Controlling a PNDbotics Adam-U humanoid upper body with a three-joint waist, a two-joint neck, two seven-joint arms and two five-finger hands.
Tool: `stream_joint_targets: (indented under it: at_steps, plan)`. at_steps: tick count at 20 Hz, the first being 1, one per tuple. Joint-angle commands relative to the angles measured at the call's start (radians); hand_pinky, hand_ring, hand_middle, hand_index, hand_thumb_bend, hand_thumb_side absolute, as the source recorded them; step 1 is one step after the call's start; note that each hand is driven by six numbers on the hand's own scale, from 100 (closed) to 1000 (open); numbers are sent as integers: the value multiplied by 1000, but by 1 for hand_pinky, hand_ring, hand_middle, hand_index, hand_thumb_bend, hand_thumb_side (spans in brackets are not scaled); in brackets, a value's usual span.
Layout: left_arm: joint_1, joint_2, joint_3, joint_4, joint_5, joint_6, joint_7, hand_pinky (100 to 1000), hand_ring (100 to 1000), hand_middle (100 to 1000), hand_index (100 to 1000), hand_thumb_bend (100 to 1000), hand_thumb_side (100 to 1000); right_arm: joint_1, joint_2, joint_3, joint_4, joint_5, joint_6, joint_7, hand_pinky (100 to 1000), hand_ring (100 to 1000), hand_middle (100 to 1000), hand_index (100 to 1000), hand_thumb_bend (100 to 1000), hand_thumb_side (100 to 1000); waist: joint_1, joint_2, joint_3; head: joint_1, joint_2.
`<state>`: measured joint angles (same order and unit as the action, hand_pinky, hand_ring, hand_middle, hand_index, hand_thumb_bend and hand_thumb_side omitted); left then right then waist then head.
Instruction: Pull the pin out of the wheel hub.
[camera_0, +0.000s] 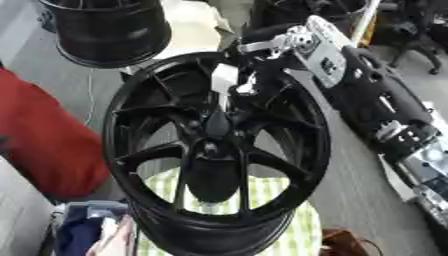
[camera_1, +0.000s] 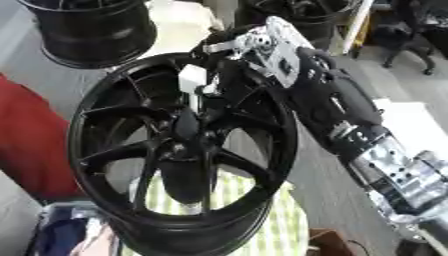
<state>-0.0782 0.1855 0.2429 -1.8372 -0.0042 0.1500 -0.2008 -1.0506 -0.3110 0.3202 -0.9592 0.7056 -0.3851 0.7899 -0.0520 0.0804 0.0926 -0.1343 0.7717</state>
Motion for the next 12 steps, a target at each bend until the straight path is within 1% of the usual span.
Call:
stream_joint_targets:
  at_steps: [1, 3, 6, 9, 12]
  plan:
    - [-10, 11, -1, -13, -2, -1, 2, 737, 717, 765, 921, 206, 498, -28, -10, -9, -23, -1, -22, 24, 720, 786, 760, 938, 279, 522, 6, -17, -1, 3, -2]
    - [-9, 11, -1, -13, -2, -1, 3, 737, 716, 764, 921, 208, 497, -30, -12, -9, -26, -7, -20, 31, 718, 784, 759, 935, 276, 540, 6, -18, -2, 3, -2]
    - [-9, 10, -1, -14, -1, 0, 3, 736, 716, 764, 921, 210, 496, -31, -11, -8, -28, -2, -12, 38, 714, 780, 749, 925, 270, 543, 6, -19, -2, 4, -2]
    - [-8, 10, 0, -14, -2, 0, 4, 736, 716, 764, 922, 211, 496, -29, -10, -6, -26, 17, -9, 40, 704, 768, 716, 913, 262, 543, 6, -19, -1, 5, -2]
    - [-8, 10, 0, -14, -2, 0, 5, 736, 715, 763, 922, 213, 495, -19, -25, -3, -40, 20, -12, 35, 695, 752, 677, 901, 260, 540, 6, -19, -1, 6, -2]
